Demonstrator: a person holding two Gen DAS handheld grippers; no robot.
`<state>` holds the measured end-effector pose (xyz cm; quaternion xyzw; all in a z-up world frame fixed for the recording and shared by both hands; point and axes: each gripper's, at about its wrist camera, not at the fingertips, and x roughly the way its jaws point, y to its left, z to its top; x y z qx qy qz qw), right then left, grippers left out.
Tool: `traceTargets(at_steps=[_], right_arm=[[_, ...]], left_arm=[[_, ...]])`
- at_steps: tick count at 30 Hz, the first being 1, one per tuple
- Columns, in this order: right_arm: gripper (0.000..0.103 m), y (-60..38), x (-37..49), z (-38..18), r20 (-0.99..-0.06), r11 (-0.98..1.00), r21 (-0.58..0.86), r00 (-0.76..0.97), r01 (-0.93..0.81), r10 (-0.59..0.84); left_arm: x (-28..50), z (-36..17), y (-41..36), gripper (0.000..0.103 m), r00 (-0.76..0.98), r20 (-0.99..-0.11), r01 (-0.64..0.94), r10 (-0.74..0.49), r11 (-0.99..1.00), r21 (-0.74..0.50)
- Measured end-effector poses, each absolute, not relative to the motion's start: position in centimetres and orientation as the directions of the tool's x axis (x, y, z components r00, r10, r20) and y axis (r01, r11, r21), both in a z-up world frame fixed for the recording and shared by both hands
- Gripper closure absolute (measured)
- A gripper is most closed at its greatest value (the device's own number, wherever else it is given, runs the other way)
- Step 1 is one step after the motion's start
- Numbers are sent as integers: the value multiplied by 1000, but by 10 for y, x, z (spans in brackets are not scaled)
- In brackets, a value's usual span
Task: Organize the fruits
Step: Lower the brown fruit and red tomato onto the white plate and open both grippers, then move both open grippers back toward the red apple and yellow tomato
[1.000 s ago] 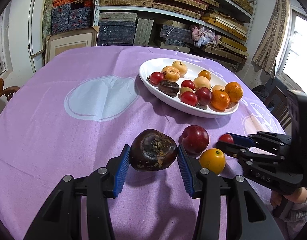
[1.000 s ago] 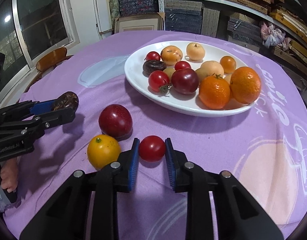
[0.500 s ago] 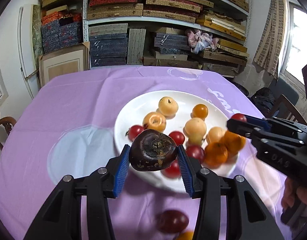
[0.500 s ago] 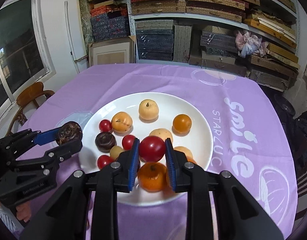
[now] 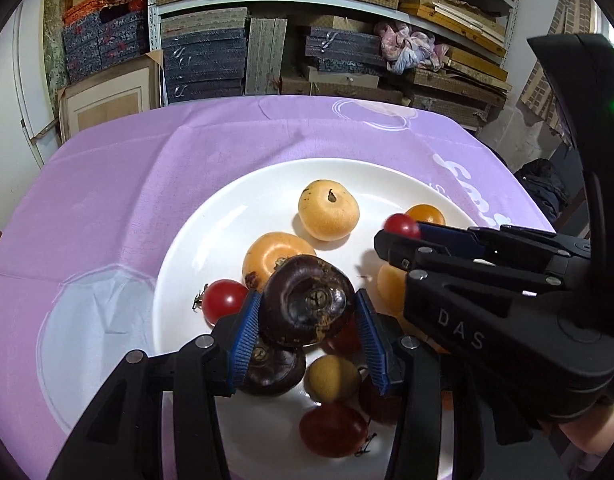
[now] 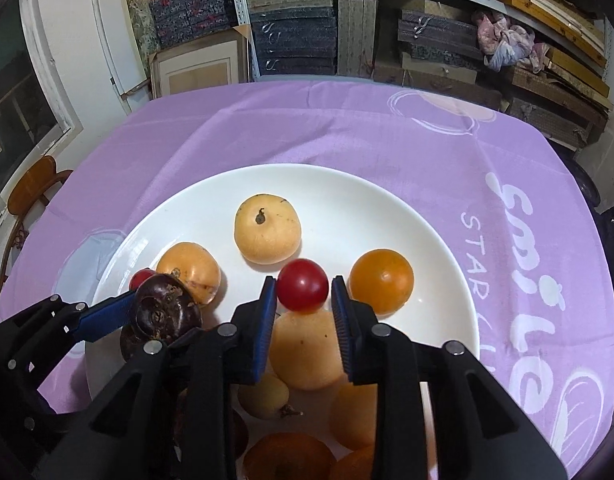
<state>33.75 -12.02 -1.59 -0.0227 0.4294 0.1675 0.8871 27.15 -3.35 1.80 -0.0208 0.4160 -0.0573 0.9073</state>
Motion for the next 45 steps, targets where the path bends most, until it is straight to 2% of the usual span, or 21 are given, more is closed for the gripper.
traceTargets(at_steps=[3, 5, 6, 7, 10, 11, 12, 14, 17, 24, 26, 35, 41, 45], right_arm=[[71, -125, 335, -14, -755, 945, 109, 593, -309, 281], [66, -136, 330, -6, -732, 945, 134, 613, -297, 296], [62, -142, 325, 0, -717, 944, 148, 625, -295, 308], [60, -148, 319, 7, -702, 943, 156, 639, -293, 315], [43, -168, 291, 28, -648, 943, 165, 689, -290, 325], [31, -176, 278, 34, -626, 943, 169, 708, -286, 327], [18, -183, 264, 39, -605, 943, 178, 724, -283, 331], [8, -197, 234, 43, -568, 939, 194, 748, -282, 342], [4, -214, 190, 34, -545, 935, 229, 760, -272, 355], [4, -244, 118, -21, -535, 923, 321, 763, -215, 363], [4, -247, 117, -33, -568, 918, 337, 732, -210, 376], [4, -263, 117, -35, -553, 898, 395, 730, -194, 401], [4, -258, 120, -35, -568, 903, 381, 720, -199, 398], [4, -258, 120, -36, -569, 900, 390, 717, -197, 404]], left_arm=[[273, 20, -31, 54, 648, -751, 74, -125, 992, -101], [270, 25, -27, 42, 657, -744, 59, -120, 992, -108], [267, 29, -24, 39, 668, -736, 49, -112, 993, -107], [262, 35, -19, 32, 682, -725, 37, -102, 994, -104], [244, 53, -1, 20, 712, -697, 5, -87, 993, -119], [237, 58, 6, 17, 716, -693, -8, -82, 992, -126], [228, 62, 13, 17, 722, -688, -26, -73, 991, -131], [209, 67, 27, 17, 730, -682, -62, -43, 990, -129], [177, 65, 39, 9, 730, -684, -118, 3, 986, -121], [121, 46, 16, 9, 715, -698, -102, 33, 993, -57], [117, 40, 1, 9, 710, -703, -75, 39, 997, -21], [118, 10, -33, 9, 671, -738, 4, 77, 994, 108], [118, 2, -12, 5, 649, -760, -1, 32, 999, 41], [117, -1, 13, 5, 643, -758, -58, 106, 994, 90]])
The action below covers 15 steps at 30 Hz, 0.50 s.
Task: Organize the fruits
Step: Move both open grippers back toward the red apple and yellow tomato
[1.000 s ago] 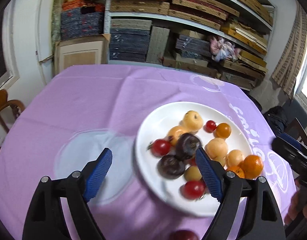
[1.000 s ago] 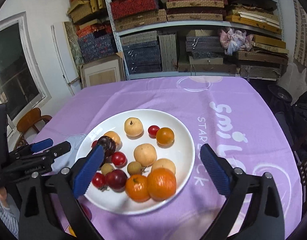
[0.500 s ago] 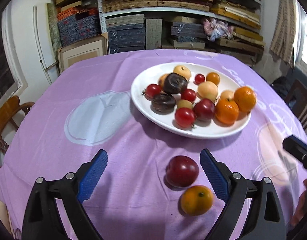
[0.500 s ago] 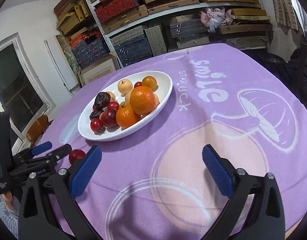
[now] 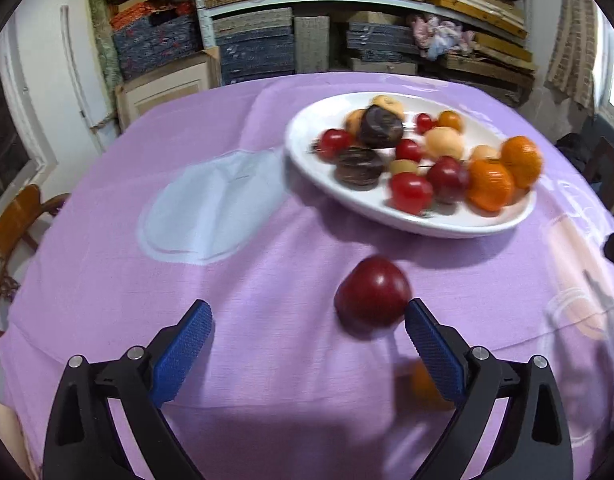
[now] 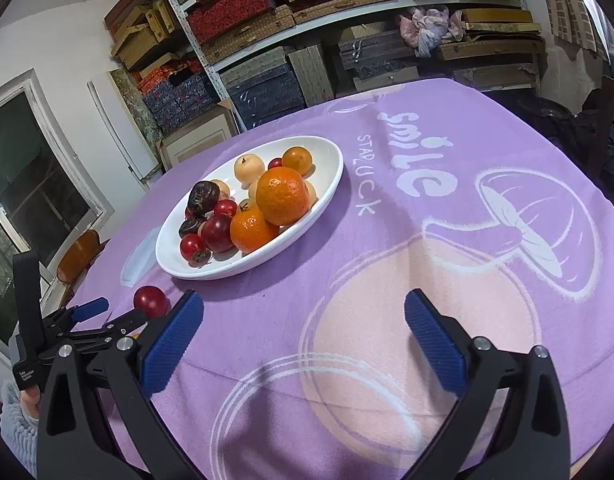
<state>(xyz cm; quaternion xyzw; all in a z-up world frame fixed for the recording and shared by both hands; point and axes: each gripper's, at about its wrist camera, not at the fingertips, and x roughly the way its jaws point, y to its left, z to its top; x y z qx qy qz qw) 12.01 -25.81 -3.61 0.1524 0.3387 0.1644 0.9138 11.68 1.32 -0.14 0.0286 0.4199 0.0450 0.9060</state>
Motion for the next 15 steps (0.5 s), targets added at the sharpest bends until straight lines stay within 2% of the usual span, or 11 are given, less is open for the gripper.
traceTargets(at_steps=[2, 5, 11, 15], right_arm=[[4, -258, 120, -36, -569, 898, 391, 715, -200, 407], [4, -254, 121, -37, -576, 901, 382, 709, -207, 407], [4, -253, 123, -42, -591, 908, 368, 703, -202, 396], [4, -255, 125, -43, -594, 903, 384, 696, -195, 403]], left_arm=[[116, -3, 28, 6, 635, -764, -90, 120, 993, 81], [114, 2, 38, 6, 647, -759, -91, 75, 996, 21], [121, 8, 2, 6, 700, -711, 2, 63, 996, 90], [122, 5, -10, 6, 714, -700, 42, 27, 996, 81]])
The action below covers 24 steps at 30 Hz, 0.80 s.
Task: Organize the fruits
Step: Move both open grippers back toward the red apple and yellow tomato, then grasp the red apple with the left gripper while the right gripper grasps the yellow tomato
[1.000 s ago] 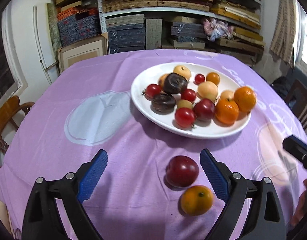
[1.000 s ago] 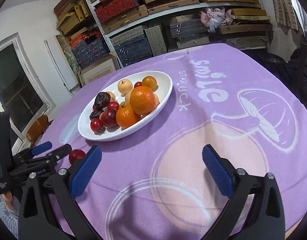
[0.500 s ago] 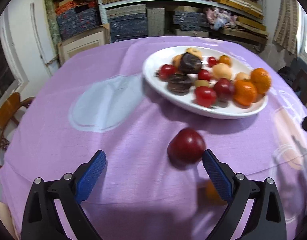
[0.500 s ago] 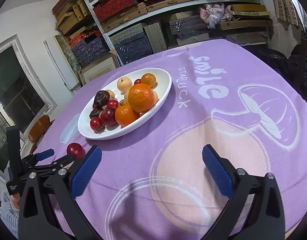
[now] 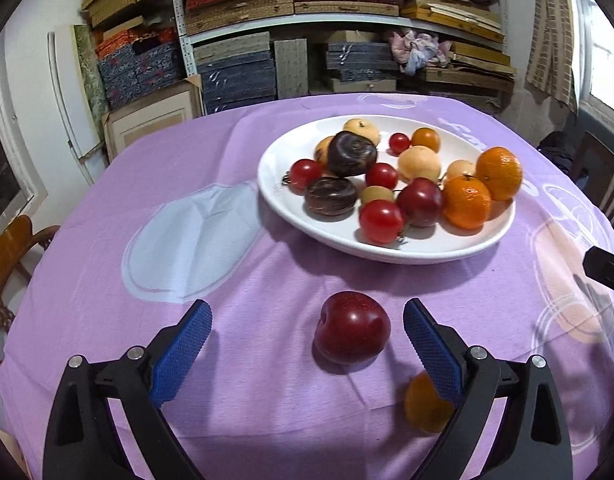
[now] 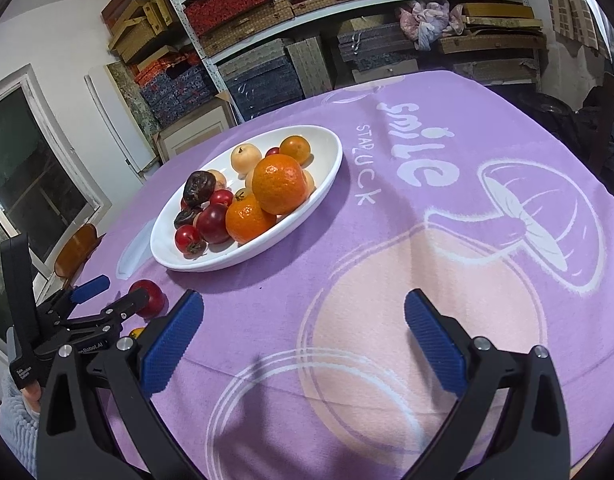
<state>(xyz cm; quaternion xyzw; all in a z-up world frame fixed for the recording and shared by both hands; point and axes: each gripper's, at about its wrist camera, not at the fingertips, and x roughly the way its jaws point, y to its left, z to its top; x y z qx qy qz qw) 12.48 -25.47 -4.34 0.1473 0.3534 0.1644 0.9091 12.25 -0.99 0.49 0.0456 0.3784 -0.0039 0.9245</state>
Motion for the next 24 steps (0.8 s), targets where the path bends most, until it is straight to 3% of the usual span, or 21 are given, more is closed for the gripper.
traceTargets(at_steps=[3, 8, 15, 19, 24], right_arm=[[4, -253, 124, -43, -595, 905, 375, 696, -203, 402], [4, -252, 125, -44, -599, 907, 370, 694, -204, 400], [4, -252, 125, -44, -601, 907, 369, 692, -205, 401], [4, -252, 125, -45, -603, 907, 366, 690, -206, 400], [4, -251, 125, -45, -604, 908, 365, 690, -206, 399]], left_arm=[[127, 1, -13, 6, 708, -706, 64, -4, 996, 58], [132, -4, -17, 25, 687, -724, 118, -66, 993, 21], [138, -9, -18, 28, 663, -743, 135, -91, 991, -1], [142, -11, -16, 51, 646, -759, 130, -81, 992, 4], [142, -14, -9, 52, 641, -764, 109, -68, 994, 3]])
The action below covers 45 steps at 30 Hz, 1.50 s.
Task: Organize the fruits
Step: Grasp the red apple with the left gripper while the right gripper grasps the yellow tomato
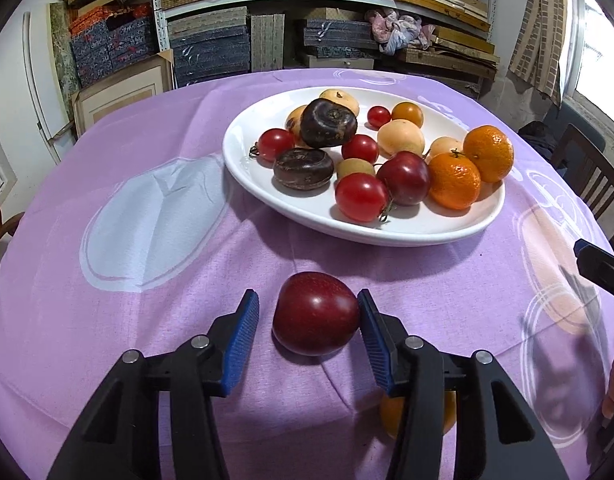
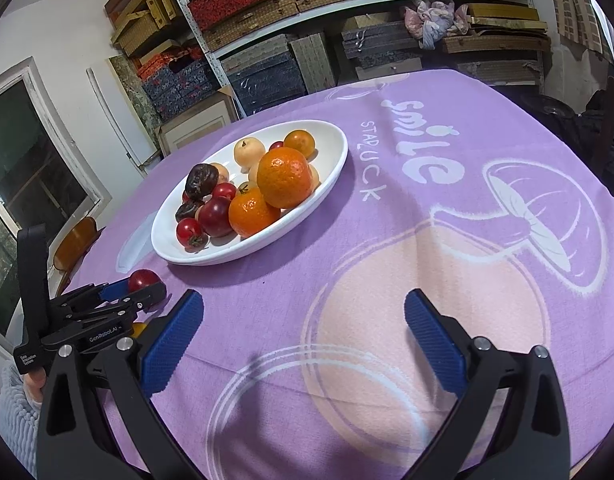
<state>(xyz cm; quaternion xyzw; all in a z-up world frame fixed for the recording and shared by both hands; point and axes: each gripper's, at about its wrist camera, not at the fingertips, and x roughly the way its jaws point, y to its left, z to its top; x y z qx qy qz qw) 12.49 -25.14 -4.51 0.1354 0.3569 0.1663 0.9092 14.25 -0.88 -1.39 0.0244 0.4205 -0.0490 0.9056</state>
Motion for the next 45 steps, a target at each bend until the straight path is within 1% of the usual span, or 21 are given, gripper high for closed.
traceTargets(at_steps=[3, 5, 9, 10, 21, 27, 31, 34, 40, 42, 45], right_arm=[[4, -251, 125, -45, -605, 909, 364, 689, -205, 398], [4, -251, 125, -46, -604, 907, 366, 689, -206, 400], [4, -251, 125, -46, -605, 908, 364, 689, -206, 399], [4, -250, 124, -46, -605, 908, 364, 689, -207, 400], [4, -245, 122, -46, -601, 907, 355, 688, -228, 408], [4, -242, 122, -47, -606, 910, 340, 684, -238, 405], [4, -240, 122, -47, -599, 905, 345, 683, -249, 417], [4, -233, 117, -44, -583, 894, 335, 680, -298, 445], [4, -186, 92, -31, -561, 851, 226, 651, -474, 512], [4, -160, 83, -29, -583, 824, 168, 620, -541, 525], [4, -125, 77, -32, -630, 796, 83, 587, -599, 508]], left_arm=[[140, -14, -8, 52, 648, -759, 109, -61, 994, 13], [137, -13, -9, 53, 664, -747, 110, -41, 993, 44], [135, -11, -14, 58, 679, -733, 121, -29, 990, 74], [135, -11, -15, 62, 680, -732, 127, -33, 989, 74], [126, -7, -5, 62, 693, -721, 92, -18, 994, 64], [105, 5, 20, 62, 703, -711, 43, -1, 998, 42], [81, 9, 35, 62, 700, -713, 20, 29, 998, 60], [61, 4, 41, 62, 695, -718, 13, 35, 998, 61], [42, -5, 49, 62, 692, -722, 11, 15, 999, 31], [41, -4, 50, 62, 693, -721, 14, 1, 1000, 15], [42, -6, 52, 62, 685, -728, 14, -8, 1000, 2]])
